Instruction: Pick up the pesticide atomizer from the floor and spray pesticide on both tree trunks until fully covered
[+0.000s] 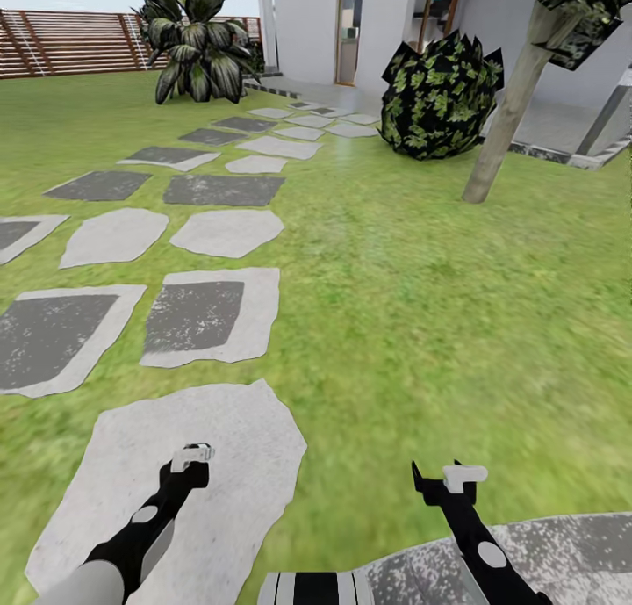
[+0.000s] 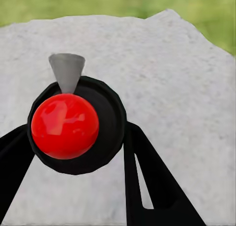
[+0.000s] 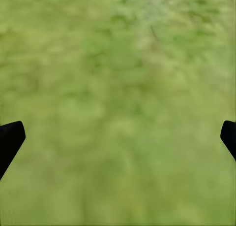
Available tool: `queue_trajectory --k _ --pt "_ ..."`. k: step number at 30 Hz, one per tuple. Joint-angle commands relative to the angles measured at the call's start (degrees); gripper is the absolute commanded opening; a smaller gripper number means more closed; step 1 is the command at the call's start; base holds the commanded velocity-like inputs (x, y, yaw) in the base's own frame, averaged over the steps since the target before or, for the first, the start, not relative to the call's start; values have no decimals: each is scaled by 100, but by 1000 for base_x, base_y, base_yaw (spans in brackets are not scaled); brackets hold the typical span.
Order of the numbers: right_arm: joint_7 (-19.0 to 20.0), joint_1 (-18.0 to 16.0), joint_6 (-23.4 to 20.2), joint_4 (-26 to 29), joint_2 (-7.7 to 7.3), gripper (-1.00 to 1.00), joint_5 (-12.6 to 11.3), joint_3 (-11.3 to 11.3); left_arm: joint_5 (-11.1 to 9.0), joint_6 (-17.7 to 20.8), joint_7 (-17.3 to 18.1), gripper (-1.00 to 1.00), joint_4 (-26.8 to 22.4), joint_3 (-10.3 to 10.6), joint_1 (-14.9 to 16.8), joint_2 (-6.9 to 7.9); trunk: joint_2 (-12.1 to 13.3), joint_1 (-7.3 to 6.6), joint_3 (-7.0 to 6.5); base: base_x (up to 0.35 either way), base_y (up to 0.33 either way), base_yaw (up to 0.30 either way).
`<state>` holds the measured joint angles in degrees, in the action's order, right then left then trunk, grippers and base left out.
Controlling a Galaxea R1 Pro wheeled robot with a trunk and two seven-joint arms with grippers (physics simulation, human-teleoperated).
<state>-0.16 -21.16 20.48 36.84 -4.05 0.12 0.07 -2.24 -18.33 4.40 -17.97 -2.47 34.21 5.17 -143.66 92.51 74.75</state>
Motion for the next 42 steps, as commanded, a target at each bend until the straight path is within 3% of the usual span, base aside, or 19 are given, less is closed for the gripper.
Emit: queue_trajectory --k 1,6,9,14,19,32,42 --pt "-2 -2 19 -14 3 100 3 1 -26 -13 47 -100 -8 -26 -36 0 0 -3 -19 0 0 0" --pt "-2 12 35 -48 7 100 6 2 -20 -13 45 -100 1 -33 -406 25 7 -16 -130 0 0 0" --pt "-7 112 50 -45 -38 100 9 -11 -28 -7 29 -100 -21 -39 -778 141 11 -24 -211 0 0 0" --pt "-8 447 61 -36 -76 100 0 -21 -24 6 29 -100 11 -35 -892 214 18 -37 -363 0 0 0" --pt "3 735 175 -55 -159 100 5 -24 -30 4 24 -100 -27 -43 -1205 235 24 -50 -518 0 0 0" --pt "-6 808 208 -580 -171 100 -3 -16 -32 4 25 -100 19 -74 -1300 287 42 -83 -920 0 0 0" --pt "-10 808 204 -686 -143 100 -3 -11 -31 -12 25 -100 22 -163 -1355 278 443 -303 -1186 0 0 0"
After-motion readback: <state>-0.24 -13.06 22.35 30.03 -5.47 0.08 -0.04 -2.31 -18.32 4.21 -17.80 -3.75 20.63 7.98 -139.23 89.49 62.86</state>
